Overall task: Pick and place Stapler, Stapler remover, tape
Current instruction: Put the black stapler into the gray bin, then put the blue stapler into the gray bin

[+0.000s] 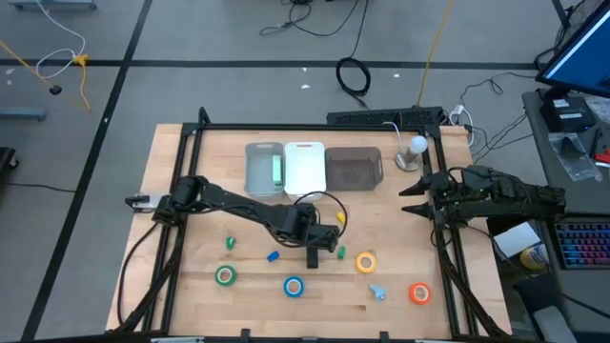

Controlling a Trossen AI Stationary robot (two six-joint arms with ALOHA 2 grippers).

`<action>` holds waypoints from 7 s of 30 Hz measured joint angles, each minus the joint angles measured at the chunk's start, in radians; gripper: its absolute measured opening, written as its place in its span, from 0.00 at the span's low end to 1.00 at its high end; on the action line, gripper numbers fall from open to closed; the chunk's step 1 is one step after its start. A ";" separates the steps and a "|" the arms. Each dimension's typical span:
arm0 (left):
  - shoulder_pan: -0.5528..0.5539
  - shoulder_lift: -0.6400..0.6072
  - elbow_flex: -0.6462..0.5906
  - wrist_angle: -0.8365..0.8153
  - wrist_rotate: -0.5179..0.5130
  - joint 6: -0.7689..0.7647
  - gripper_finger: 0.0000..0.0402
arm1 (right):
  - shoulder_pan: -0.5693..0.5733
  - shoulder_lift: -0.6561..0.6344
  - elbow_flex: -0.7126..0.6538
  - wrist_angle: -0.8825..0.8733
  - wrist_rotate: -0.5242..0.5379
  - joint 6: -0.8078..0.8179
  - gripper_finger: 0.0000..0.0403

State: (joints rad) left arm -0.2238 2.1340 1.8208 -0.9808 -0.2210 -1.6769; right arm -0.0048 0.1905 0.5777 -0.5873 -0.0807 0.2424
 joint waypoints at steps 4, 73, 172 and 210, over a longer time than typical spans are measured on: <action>0.000 0.031 0.000 0.013 0.038 -0.004 0.46 | 0.000 0.000 0.000 -0.001 0.000 0.000 0.53; 0.004 0.132 0.000 0.087 0.212 0.051 0.34 | 0.000 0.000 0.000 0.001 0.001 0.003 0.53; 0.595 -0.362 -0.579 0.054 0.077 0.544 0.34 | 0.000 -0.001 0.000 0.003 0.006 0.042 0.53; 0.596 -0.364 -0.577 0.051 0.081 0.534 0.53 | 0.000 0.000 0.000 0.003 0.005 0.045 0.53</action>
State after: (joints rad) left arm 0.3721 1.7696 1.2433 -0.9302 -0.1400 -1.1427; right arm -0.0051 0.1902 0.5781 -0.5839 -0.0753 0.2871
